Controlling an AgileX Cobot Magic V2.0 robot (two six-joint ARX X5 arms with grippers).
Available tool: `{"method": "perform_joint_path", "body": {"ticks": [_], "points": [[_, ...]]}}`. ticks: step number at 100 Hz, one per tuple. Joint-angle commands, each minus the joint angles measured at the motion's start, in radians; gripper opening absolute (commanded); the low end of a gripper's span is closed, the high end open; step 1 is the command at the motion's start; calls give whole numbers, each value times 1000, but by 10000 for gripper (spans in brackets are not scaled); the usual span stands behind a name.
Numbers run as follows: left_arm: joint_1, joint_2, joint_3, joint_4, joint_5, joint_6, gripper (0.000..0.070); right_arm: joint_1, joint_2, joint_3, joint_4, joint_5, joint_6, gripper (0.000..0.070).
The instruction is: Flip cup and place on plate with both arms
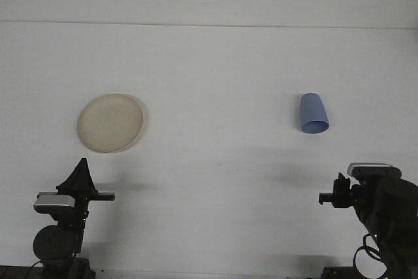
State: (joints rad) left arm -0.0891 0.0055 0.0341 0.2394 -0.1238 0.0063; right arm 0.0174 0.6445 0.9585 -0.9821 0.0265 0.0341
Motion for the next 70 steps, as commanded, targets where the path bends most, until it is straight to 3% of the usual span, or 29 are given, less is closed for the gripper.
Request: {"method": "perform_joint_path", "body": {"ticks": [1, 32, 70], "points": [[-1, -1, -20, 17, 4, 5, 12, -3, 3, 16, 7, 0, 15, 496], [-1, -1, -20, 17, 4, 5, 12, -3, 47, 16, 49, 1, 18, 495], [-1, 0, -20, 17, 4, 5, 12, -14, 256, -69, 436, -1, -10, 496]]}}
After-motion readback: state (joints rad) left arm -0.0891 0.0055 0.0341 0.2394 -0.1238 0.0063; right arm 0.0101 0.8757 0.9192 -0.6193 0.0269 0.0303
